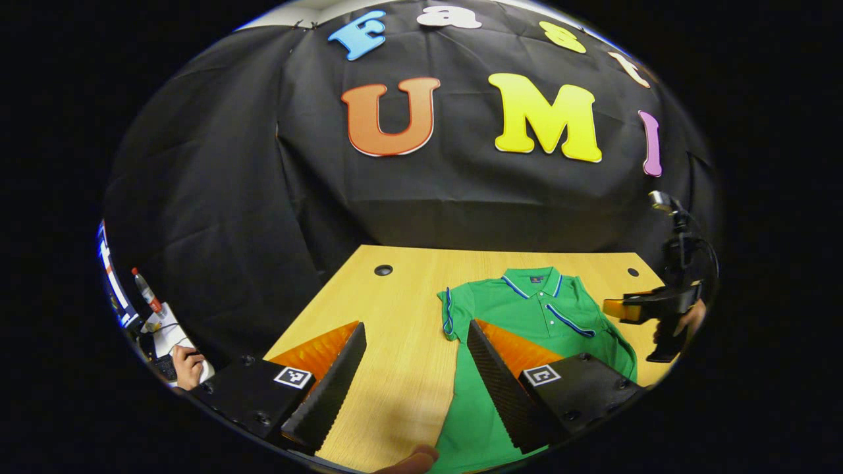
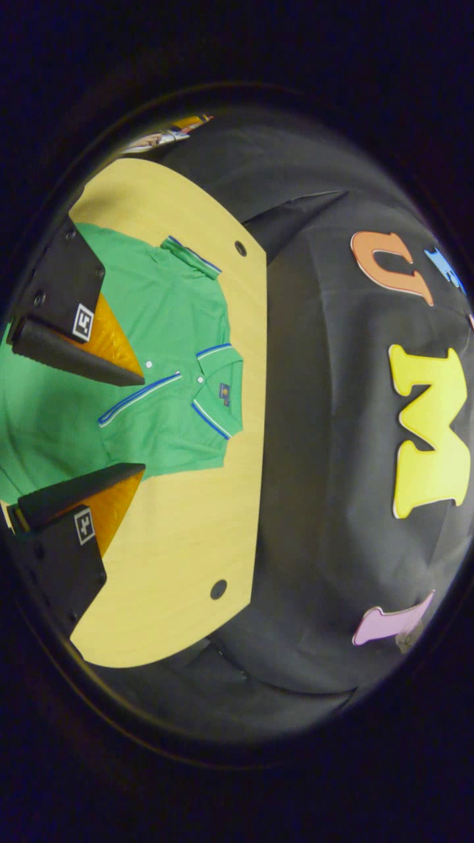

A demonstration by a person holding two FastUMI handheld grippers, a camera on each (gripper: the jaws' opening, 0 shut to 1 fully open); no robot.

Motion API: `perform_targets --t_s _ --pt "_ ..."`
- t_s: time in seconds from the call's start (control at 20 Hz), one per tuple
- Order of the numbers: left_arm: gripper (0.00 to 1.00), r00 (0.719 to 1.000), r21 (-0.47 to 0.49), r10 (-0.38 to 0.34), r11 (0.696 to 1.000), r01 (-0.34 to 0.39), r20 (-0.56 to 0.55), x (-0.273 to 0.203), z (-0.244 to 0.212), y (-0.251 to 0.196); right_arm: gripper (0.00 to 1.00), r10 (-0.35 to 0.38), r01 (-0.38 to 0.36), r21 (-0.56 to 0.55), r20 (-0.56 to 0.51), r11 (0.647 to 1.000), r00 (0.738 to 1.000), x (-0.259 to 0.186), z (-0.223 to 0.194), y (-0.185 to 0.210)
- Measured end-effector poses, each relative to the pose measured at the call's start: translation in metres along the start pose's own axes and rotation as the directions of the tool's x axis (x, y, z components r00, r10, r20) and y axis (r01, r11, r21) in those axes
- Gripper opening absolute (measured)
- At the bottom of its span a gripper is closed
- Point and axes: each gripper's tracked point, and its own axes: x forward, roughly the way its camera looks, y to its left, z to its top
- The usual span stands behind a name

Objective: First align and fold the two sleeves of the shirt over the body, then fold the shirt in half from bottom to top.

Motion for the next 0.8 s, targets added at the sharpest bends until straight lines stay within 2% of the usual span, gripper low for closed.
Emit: perform_targets --t_s 0.2,0.4,0.55,0.75,0.8 --pt "1.0 0.991 -0.031 -0.072 0.997 0.069 -0.112 0.061 -0.032 -0.01 0.92 -0.023 0.023 0.002 0.046 1.0 0.999 -0.06 -0.001 -0.012" --pt "1.0 0.978 -0.044 -0.09 0.996 0.083 -0.186 0.117 -0.052 -0.016 0.96 -0.029 0.025 0.051 0.078 0.998 0.997 -0.117 -0.001 -0.007" --pt "1.0 0.965 -0.034 -0.091 0.996 0.085 -0.246 0.158 -0.062 -0.021 0.93 -0.043 0.035 0.075 0.102 0.997 0.994 -0.155 0.002 -0.001" --pt "1.0 0.94 -0.038 -0.113 0.994 0.106 -0.321 0.204 -0.074 -0.036 0.99 -0.065 0.052 0.138 0.09 0.989 0.994 -0.193 -0.016 0.01" --pt "1.0 0.936 -0.031 -0.117 0.993 0.113 -0.331 0.213 -0.075 -0.039 0.96 -0.079 0.066 0.145 0.084 0.987 0.993 -0.2 -0.021 0.009"
